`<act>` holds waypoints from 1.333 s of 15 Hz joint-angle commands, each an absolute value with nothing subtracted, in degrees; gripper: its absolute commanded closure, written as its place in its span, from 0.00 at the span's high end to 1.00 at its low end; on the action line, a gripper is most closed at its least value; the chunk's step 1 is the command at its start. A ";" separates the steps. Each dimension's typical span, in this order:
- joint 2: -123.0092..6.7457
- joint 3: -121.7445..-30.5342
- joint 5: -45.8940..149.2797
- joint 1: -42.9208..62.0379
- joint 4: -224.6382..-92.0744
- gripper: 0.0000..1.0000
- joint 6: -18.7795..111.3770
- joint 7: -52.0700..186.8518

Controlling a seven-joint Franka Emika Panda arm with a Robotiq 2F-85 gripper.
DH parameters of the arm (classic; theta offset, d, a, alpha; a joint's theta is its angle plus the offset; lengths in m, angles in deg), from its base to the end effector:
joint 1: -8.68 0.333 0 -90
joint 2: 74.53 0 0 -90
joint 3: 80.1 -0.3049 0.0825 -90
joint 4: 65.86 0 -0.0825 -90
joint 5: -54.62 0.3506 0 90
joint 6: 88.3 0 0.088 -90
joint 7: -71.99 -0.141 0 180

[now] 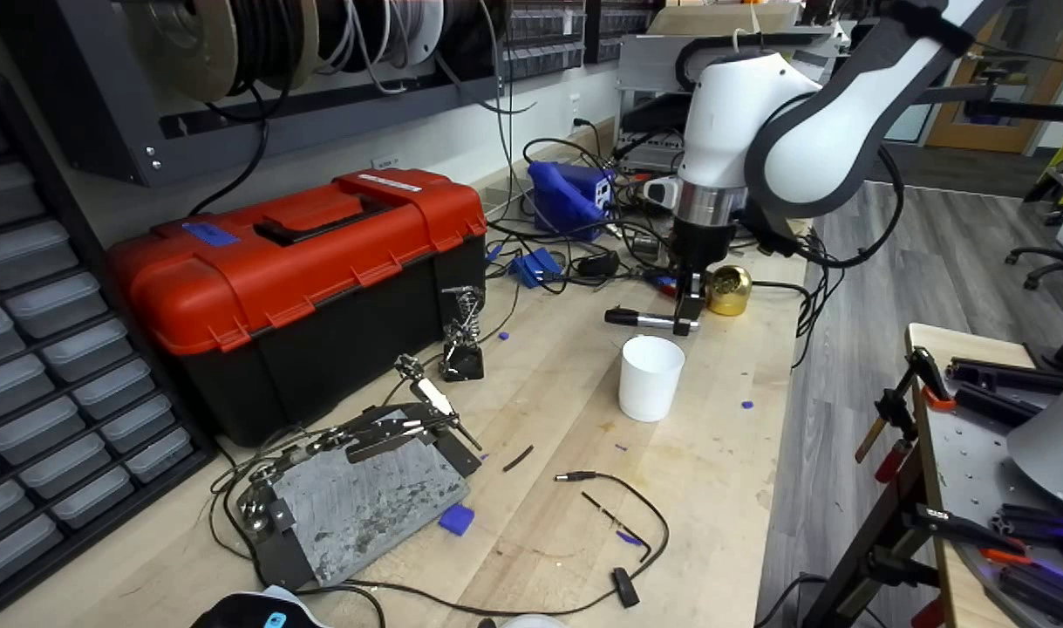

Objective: Pick the marker on the counter and put it in the cup

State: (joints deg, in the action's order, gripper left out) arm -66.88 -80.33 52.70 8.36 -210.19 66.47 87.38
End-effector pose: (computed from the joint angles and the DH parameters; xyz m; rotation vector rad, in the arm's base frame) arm 0.4546 0.0000 0.2169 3.0855 0.4615 0.0722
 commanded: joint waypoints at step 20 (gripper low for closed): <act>-75.86 -81.98 64.88 8.83 -197.39 0.06 32.14 99.52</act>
State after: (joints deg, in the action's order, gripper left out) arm -72.69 -82.23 63.08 8.85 -196.86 36.33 96.49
